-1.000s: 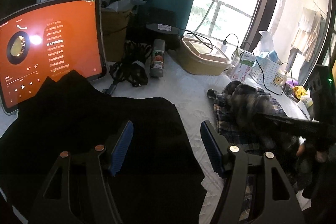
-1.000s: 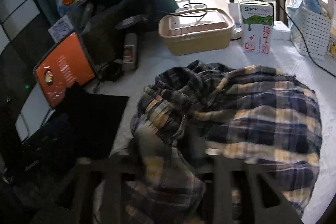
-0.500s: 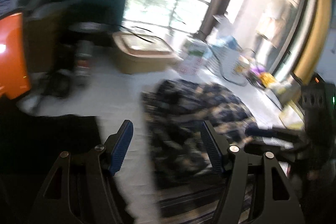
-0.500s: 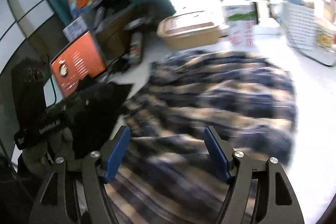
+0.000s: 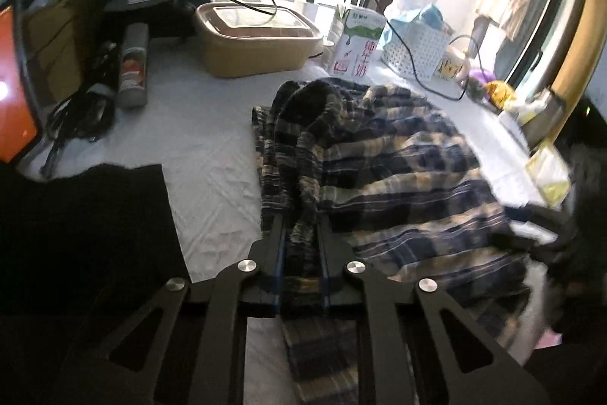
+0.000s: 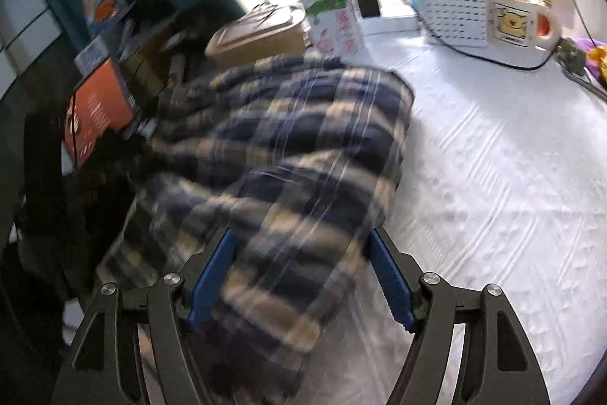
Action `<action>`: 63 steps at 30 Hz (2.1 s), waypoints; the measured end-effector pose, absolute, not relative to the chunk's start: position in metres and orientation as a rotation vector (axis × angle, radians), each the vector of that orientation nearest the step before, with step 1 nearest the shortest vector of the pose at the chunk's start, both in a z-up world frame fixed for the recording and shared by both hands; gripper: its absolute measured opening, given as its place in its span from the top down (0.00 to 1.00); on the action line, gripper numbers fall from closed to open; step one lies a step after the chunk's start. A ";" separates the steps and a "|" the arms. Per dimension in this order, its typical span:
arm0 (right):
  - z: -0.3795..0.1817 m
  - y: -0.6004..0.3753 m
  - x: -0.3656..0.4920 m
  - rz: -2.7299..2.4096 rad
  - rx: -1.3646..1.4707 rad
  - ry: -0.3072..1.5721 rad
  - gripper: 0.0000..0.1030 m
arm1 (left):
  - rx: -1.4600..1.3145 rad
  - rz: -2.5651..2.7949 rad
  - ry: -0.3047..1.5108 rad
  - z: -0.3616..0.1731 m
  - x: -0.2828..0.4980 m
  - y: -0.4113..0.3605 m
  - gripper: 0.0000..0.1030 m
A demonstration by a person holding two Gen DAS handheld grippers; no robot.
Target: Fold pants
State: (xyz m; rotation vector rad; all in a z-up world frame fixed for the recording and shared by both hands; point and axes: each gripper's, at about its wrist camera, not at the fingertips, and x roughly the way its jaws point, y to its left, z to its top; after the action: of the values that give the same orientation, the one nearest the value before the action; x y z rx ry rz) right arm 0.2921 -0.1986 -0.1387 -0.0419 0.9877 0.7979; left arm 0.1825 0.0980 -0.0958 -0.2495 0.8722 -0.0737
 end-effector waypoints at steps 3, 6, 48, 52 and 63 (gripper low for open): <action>-0.141 -0.204 0.279 0.820 -0.092 0.979 0.28 | -0.282 -0.068 0.887 -0.094 0.176 0.097 0.88; -0.132 -0.215 0.267 0.845 -0.108 0.929 0.28 | -0.295 -0.037 0.913 -0.095 0.179 0.096 0.88; -0.089 -0.222 0.317 0.873 -0.179 0.791 0.39 | 0.026 -0.055 0.843 -0.079 0.253 0.082 0.85; -0.096 -0.187 0.353 0.867 -0.232 0.808 0.53 | -0.056 -0.122 0.778 -0.060 0.250 0.089 0.85; -0.147 -0.113 0.408 0.927 -0.419 0.923 0.87 | 0.013 -0.070 0.907 -0.109 0.302 0.103 0.66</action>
State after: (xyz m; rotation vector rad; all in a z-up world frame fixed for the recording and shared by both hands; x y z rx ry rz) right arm 0.4077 -0.1129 -0.1468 -0.4195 0.9226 0.9273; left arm 0.3019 0.1030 -0.1094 0.0126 0.9066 -0.0699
